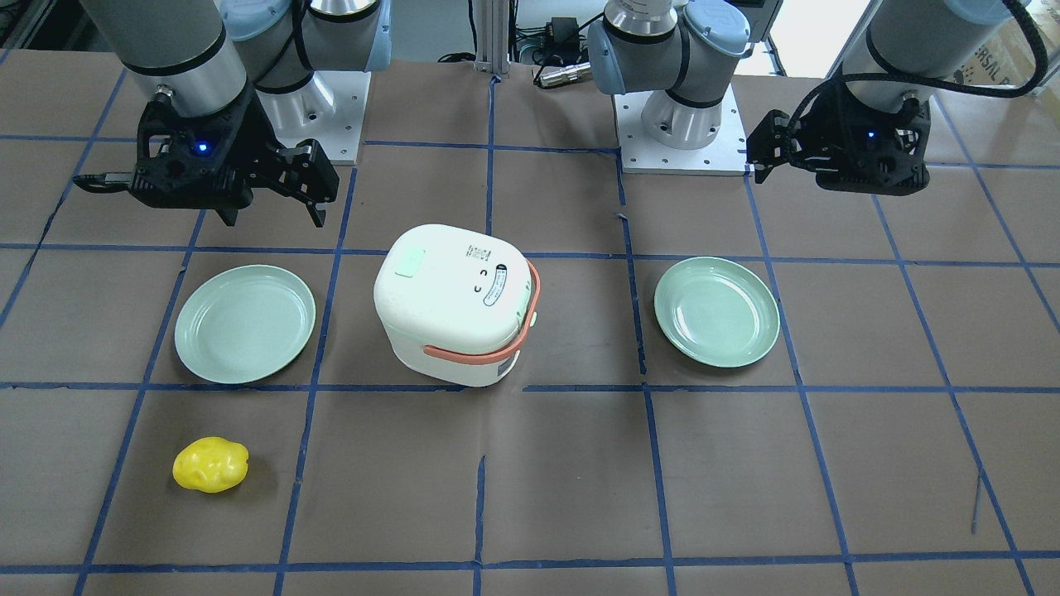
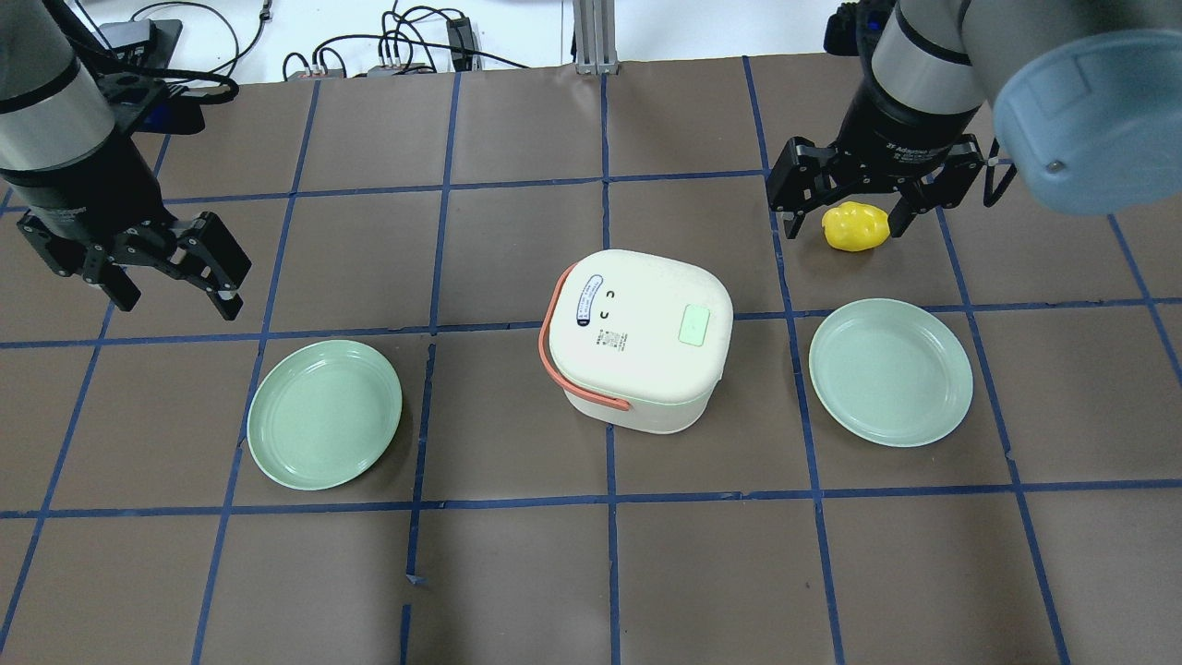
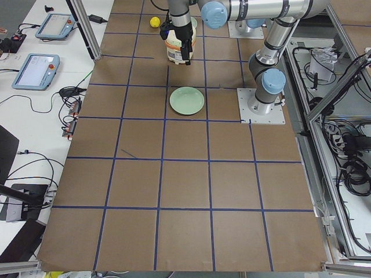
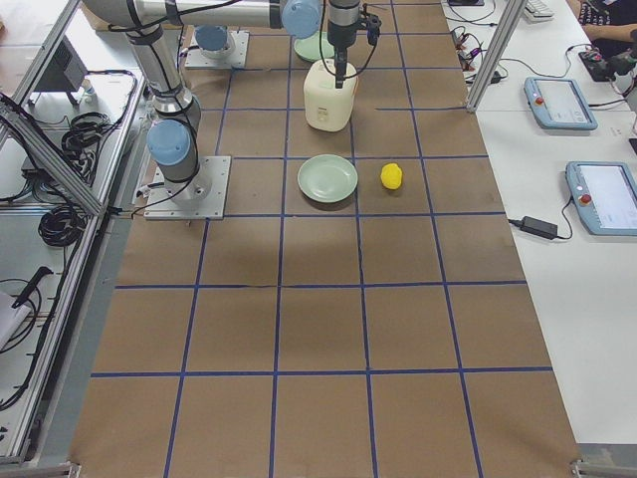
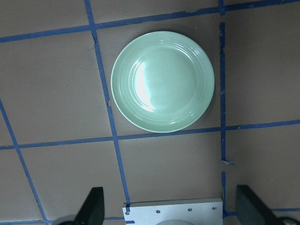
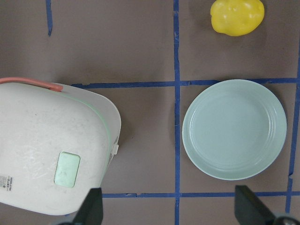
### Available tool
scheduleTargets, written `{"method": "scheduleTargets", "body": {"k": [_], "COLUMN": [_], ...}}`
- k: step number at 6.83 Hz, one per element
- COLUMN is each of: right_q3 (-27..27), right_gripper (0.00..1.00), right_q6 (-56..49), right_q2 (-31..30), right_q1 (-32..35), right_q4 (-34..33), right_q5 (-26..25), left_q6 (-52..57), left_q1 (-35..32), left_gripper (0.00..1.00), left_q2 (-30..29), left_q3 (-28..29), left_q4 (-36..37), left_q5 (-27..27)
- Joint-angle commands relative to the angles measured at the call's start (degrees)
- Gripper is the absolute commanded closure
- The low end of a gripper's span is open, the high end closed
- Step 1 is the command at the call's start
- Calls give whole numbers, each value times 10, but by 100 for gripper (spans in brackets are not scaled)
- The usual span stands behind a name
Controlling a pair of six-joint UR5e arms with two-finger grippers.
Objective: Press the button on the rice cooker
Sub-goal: 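Move the right gripper over the green button on the rice cooker lid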
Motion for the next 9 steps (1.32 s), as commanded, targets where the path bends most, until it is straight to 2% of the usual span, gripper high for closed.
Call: {"method": "scheduleTargets", "body": {"k": [1, 4, 5, 6, 7, 8, 9], "right_q3": [0, 0, 5, 23, 35, 53, 67], "right_gripper": [0, 0, 17, 43, 69, 81, 87], "right_q6": [1, 77, 102, 108, 135, 142, 140], "right_q2": [-1, 3, 6, 16, 17, 20, 24], "right_q1": [1, 43, 61, 82, 97, 100, 99], "right_q4": [0, -2, -31, -69, -73, -78, -107], "right_q5": [0, 0, 1, 4, 41, 49, 49], "left_q6": [0, 0, 0, 0, 0, 0, 0], "left_q1": [0, 0, 0, 0, 0, 0, 0], "left_gripper": [0, 0, 0, 0, 0, 0, 0], "left_q2": [0, 0, 0, 0, 0, 0, 0], "left_q3": [0, 0, 0, 0, 0, 0, 0], "left_q4": [0, 0, 0, 0, 0, 0, 0], "left_q5": [0, 0, 0, 0, 0, 0, 0]}}
